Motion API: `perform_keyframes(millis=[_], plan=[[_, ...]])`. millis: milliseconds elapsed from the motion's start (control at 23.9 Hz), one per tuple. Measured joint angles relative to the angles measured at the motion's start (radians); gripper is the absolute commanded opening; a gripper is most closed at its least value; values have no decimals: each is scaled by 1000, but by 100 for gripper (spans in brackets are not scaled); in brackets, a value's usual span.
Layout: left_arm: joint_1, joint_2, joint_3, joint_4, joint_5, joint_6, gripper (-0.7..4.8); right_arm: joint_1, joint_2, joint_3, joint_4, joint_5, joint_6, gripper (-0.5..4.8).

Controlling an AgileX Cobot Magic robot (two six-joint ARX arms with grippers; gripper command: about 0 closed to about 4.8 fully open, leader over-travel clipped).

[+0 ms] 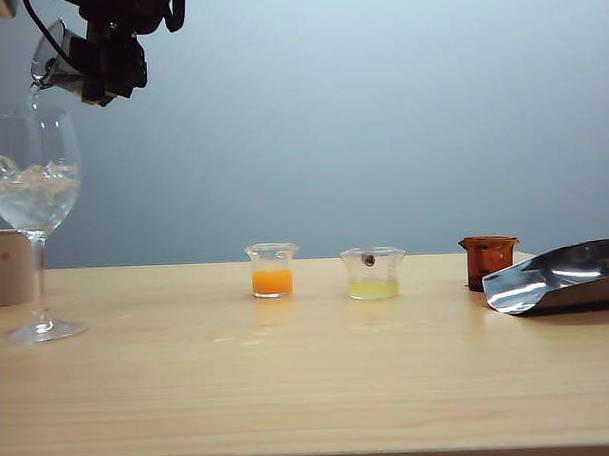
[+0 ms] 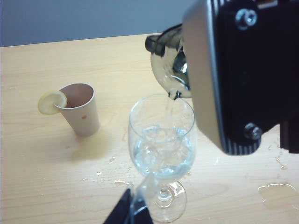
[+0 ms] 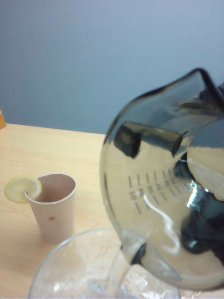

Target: Pick up the first measuring cup from the left, pour the coconut rum inside into the goblet, and finally put the measuring cup back in its original place.

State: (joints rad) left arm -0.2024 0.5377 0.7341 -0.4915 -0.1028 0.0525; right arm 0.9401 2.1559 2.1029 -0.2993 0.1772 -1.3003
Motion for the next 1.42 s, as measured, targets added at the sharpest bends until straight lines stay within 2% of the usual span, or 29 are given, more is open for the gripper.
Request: perform_keyframes(millis=[292, 501, 752, 1420], plan=[[0, 0, 0, 0, 0, 0, -3, 5, 0, 0, 15, 0, -43, 40], [0, 0, 0, 0, 0, 0, -3, 11, 0, 0, 22, -1, -163, 41], [0, 0, 0, 0, 0, 0, -3, 13, 0, 0, 36, -1, -233, 41], [0, 0, 0, 0, 0, 0, -3, 13, 0, -3, 71, 14, -330, 41]])
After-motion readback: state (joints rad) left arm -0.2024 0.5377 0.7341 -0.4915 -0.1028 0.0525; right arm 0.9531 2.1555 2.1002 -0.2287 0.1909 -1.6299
